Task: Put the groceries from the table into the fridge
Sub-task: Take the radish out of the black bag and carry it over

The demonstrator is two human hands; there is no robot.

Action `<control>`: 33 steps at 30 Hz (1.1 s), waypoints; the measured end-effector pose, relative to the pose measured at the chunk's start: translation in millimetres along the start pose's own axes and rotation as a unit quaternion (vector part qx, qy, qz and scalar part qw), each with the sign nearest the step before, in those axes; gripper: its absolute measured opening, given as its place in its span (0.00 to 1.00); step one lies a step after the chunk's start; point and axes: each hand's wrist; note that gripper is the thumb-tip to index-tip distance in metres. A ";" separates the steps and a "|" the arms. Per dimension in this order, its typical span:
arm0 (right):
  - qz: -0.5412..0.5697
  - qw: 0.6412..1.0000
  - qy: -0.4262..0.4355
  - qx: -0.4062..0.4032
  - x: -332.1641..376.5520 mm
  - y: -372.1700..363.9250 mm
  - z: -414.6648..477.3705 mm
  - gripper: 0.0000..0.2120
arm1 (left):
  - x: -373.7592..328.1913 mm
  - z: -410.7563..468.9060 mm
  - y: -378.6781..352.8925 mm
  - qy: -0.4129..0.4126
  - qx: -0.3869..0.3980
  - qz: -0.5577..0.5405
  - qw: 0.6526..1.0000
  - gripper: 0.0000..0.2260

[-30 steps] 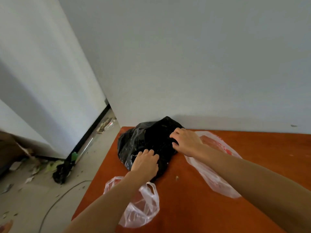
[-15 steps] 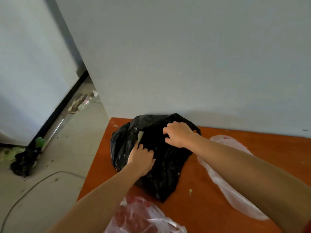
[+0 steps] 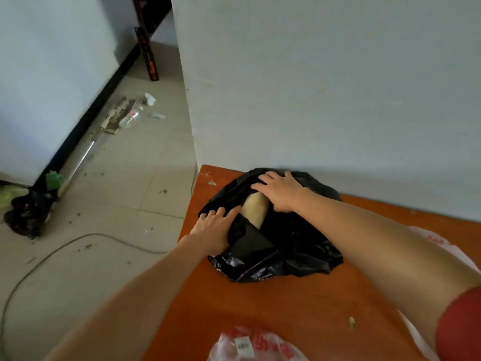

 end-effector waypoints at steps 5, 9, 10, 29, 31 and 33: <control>0.053 0.998 -0.029 0.008 -14.9 -26.0 20.6 0.37 | 16.3 2.0 -20.0 -0.046 0.015 -0.007 0.999 0.40; 0.146 0.984 -0.093 0.042 -26.1 -44.3 10.6 0.32 | 16.1 3.4 -27.3 -0.057 0.014 -0.027 0.998 0.40; 0.176 0.977 -0.112 0.048 -28.4 -51.1 2.9 0.31 | 15.6 4.7 -27.2 -0.058 0.012 -0.029 0.998 0.40; 0.384 0.809 -0.444 -0.014 -40.1 -129.5 -152.0 0.17 | -20.4 -5.7 -36.5 -0.083 -0.009 -0.018 0.996 0.29; 0.277 0.888 -0.368 -0.010 -42.3 -107.6 -150.6 0.27 | -23.4 -9.5 -36.4 -0.085 -0.011 -0.003 0.996 0.30; 0.185 0.947 -0.248 -0.086 -31.5 -79.9 -148.4 0.31 | -26.1 -12.4 -35.9 -0.085 -0.012 0.004 0.996 0.31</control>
Point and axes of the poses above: each hand's wrist, its own z-axis towards the middle knuckle, its own y-axis out of the back of the hand, x = y × z, and after that the axes turned 8 degrees about -x, right-handed
